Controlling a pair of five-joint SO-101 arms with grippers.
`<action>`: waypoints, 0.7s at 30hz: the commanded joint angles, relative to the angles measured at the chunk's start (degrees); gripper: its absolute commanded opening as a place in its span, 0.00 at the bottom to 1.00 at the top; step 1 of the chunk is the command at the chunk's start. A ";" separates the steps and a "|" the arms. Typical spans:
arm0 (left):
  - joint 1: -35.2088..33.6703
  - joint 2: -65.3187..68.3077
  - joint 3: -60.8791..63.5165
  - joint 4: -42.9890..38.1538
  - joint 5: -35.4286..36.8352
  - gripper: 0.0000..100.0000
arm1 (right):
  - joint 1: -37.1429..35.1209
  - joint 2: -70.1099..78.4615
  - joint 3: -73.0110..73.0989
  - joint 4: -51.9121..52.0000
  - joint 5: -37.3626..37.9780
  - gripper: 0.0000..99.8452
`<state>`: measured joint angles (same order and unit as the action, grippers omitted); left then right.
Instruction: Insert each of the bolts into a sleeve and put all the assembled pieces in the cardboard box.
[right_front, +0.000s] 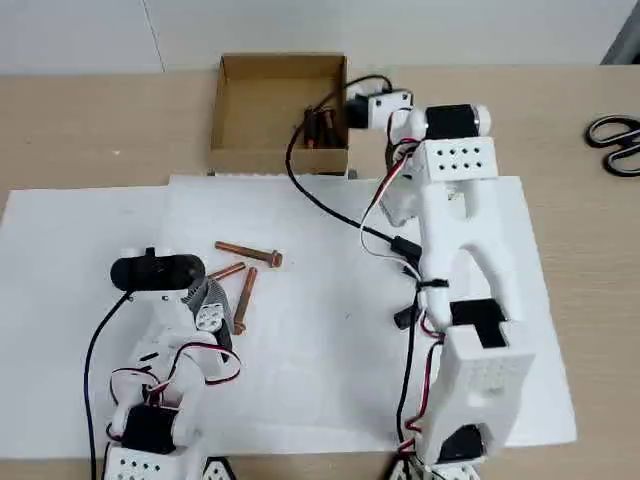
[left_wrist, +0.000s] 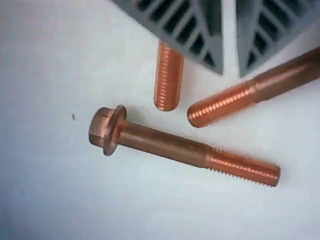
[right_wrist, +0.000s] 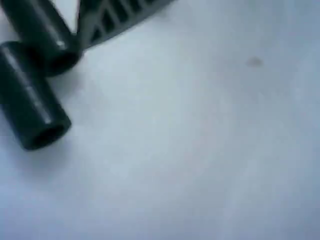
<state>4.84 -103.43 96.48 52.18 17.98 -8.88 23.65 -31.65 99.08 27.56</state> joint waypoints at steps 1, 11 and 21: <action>-0.44 -0.62 -0.31 -0.18 0.26 0.01 | 0.57 0.92 -0.26 -0.04 12.48 0.19; -0.44 -0.62 -0.31 -0.18 1.23 0.01 | 1.45 8.22 -0.35 -0.13 26.11 0.19; -0.53 -0.62 -0.31 -0.18 1.23 0.01 | 1.89 11.74 -0.35 -0.04 27.78 0.19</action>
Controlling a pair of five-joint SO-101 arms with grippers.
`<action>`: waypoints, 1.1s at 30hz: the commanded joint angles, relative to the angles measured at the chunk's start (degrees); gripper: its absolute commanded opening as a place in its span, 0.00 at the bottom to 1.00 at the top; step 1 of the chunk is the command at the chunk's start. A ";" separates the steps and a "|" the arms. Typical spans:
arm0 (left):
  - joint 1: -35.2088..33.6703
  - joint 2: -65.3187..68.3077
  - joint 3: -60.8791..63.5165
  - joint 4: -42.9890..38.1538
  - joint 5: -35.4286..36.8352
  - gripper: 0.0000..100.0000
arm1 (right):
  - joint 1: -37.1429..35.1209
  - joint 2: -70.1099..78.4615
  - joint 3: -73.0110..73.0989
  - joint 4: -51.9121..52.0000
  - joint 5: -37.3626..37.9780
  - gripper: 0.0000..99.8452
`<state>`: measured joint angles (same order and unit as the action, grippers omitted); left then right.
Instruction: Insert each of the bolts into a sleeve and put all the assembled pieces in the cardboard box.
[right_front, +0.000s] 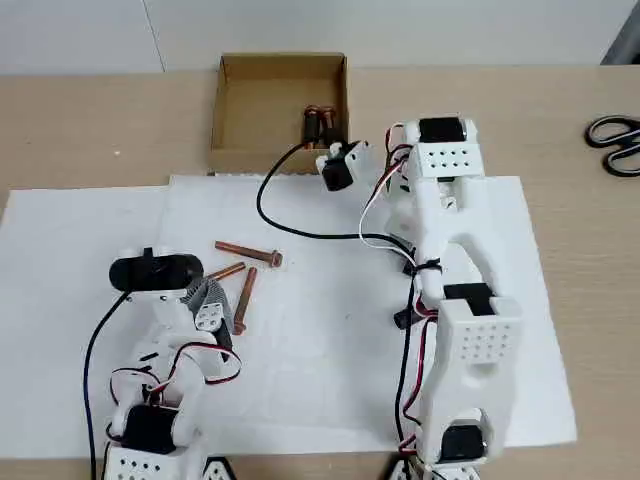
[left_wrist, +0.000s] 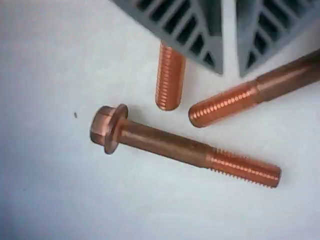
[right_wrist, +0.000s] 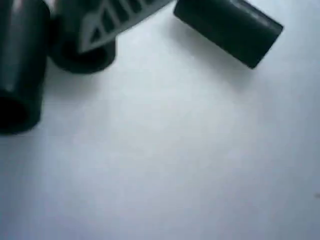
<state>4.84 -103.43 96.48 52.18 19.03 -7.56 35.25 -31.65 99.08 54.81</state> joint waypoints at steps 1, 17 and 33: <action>-0.53 -0.62 -0.31 -0.18 0.26 0.01 | 0.57 0.66 -0.35 -0.04 0.53 0.19; -0.53 -0.62 -0.31 -0.18 0.26 0.01 | 2.51 8.04 -0.35 -0.13 0.18 0.19; -0.53 -0.62 -0.31 -0.09 0.26 0.01 | 2.86 12.53 -0.70 -0.48 -1.32 0.19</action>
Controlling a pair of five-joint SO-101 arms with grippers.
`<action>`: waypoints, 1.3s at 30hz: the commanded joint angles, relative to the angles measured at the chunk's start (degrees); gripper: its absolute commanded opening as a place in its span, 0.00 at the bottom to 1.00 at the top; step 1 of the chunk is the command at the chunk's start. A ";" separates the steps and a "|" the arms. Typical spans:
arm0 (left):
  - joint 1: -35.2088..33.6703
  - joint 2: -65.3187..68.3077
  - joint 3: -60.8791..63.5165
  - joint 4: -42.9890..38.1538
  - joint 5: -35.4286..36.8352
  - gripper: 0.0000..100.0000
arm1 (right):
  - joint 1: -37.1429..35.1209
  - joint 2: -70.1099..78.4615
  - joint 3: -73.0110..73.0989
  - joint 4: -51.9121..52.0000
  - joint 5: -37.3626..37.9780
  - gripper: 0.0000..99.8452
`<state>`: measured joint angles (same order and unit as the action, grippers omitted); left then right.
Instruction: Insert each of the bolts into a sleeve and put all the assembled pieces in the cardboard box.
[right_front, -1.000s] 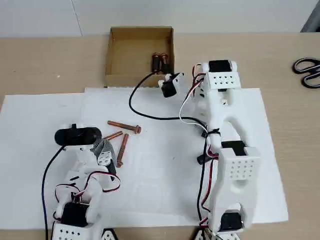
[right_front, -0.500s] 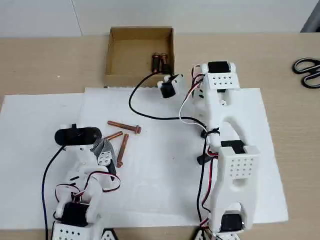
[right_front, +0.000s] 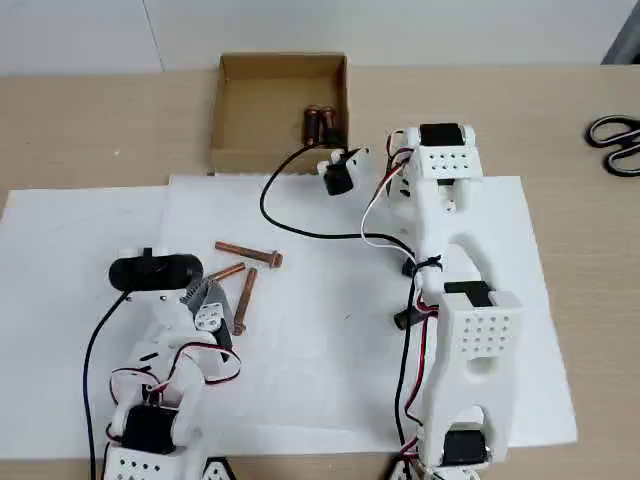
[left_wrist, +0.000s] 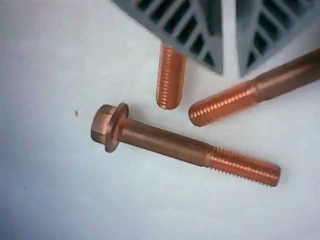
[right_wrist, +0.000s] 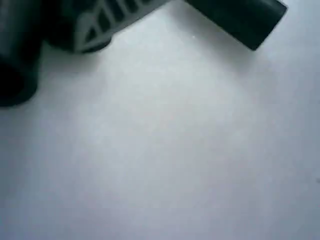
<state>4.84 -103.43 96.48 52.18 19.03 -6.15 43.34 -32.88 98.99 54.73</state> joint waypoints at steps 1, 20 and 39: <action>-0.53 -0.62 -0.31 -0.09 0.26 0.01 | 1.19 4.26 0.53 -0.66 -2.20 0.19; -0.53 -0.62 -0.31 -0.09 0.26 0.01 | 1.98 4.26 0.53 -0.57 -2.81 0.16; -0.53 -0.62 -0.31 -0.09 0.26 0.01 | 2.51 1.45 0.53 -0.04 -6.24 0.09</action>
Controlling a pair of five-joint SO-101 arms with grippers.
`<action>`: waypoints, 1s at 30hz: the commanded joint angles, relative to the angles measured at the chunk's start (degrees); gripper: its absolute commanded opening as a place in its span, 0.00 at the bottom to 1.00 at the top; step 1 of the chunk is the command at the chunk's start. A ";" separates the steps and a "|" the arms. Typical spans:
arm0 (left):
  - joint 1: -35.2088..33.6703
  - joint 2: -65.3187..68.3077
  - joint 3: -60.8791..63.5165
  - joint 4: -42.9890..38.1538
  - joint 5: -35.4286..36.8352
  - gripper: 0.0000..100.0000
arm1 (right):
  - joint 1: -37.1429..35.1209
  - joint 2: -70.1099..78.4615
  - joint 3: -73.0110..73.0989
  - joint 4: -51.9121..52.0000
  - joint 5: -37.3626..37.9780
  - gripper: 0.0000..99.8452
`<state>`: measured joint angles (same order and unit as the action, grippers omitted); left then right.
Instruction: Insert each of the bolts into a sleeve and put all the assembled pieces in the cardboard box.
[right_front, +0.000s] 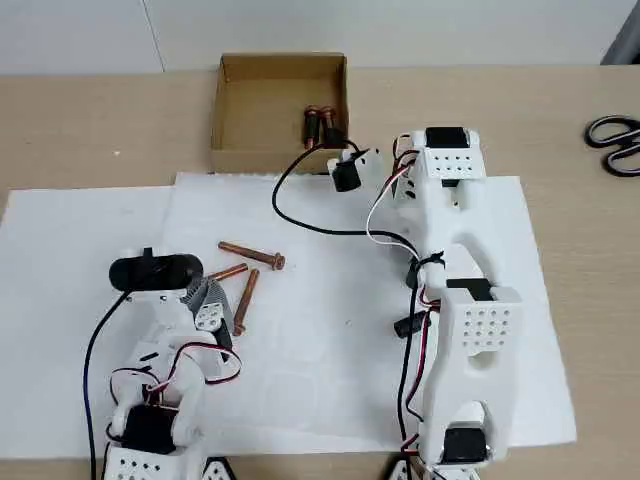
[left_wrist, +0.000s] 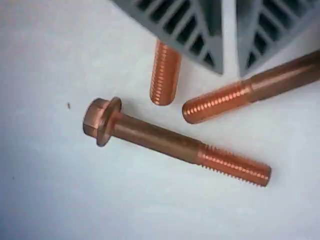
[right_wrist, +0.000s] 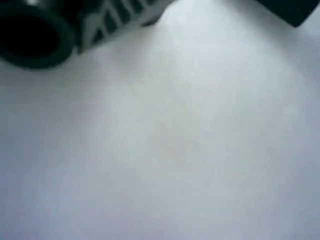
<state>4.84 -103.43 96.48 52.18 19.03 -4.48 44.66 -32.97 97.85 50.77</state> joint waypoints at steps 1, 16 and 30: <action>-0.53 -0.62 -0.31 -0.09 0.26 0.01 | 0.48 -2.15 0.62 1.27 -3.34 0.09; -0.53 -0.62 -0.31 -0.09 0.26 0.01 | -3.65 -17.89 0.97 1.45 -10.73 0.01; -0.53 -0.62 -0.31 -0.09 0.35 0.01 | -8.04 -35.91 1.49 1.71 -27.25 0.00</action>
<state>4.84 -103.43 96.48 52.18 19.03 -13.19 14.86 -31.65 98.55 28.35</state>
